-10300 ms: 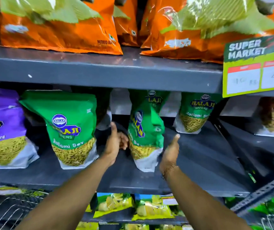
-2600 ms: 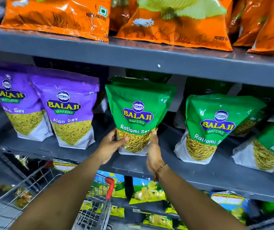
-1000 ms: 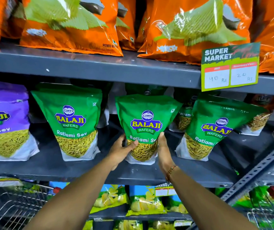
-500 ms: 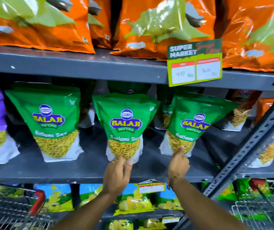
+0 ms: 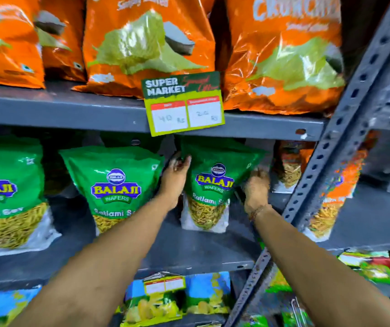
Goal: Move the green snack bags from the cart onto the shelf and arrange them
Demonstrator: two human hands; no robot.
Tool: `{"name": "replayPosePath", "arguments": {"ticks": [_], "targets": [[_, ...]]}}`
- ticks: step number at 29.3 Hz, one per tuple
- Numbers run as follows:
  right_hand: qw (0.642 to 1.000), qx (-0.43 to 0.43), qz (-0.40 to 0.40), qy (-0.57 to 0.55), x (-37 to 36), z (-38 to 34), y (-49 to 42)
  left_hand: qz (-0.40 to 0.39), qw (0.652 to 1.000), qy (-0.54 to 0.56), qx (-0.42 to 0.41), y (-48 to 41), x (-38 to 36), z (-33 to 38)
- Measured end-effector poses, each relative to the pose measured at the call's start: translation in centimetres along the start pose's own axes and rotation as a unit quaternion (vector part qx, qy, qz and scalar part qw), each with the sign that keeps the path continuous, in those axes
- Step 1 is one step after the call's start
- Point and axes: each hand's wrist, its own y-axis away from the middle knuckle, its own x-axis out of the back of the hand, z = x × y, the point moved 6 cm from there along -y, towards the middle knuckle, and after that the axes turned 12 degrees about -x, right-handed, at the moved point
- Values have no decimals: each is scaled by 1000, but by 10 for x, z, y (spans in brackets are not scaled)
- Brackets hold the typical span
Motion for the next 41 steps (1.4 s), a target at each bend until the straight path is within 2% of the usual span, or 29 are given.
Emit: {"name": "replayPosePath", "arguments": {"ticks": [6,9,12,14,17,19,25,35,39,41], "targets": [[999,-20,-34,9,2,-5,-23,102,993,61,-11,-9,2,-4],[997,-54,-42,-34,-5,-11,-30,131,987,88,-32,-4,4,-2],[984,-89,-47,-146,0,26,-26,37,995,84,-44,20,-4,-5],[974,-130,-82,-166,1,73,-10,-49,997,57,-16,39,-5,-25],[948,-219,-146,-181,-10,117,5,-172,981,-76,55,71,-4,-62],[931,-254,-181,-191,-21,120,16,-216,960,-166,70,83,-2,-77],[914,-309,-186,-184,-34,126,19,-223,958,-145,109,69,4,-93],[926,-291,-170,-169,-33,128,19,-273,950,-94,120,66,-7,-87],[922,-296,-146,-202,-30,129,20,-269,946,-141,111,75,2,-92],[940,-290,-68,-168,-21,127,26,-257,940,-203,95,81,8,-86]]}}
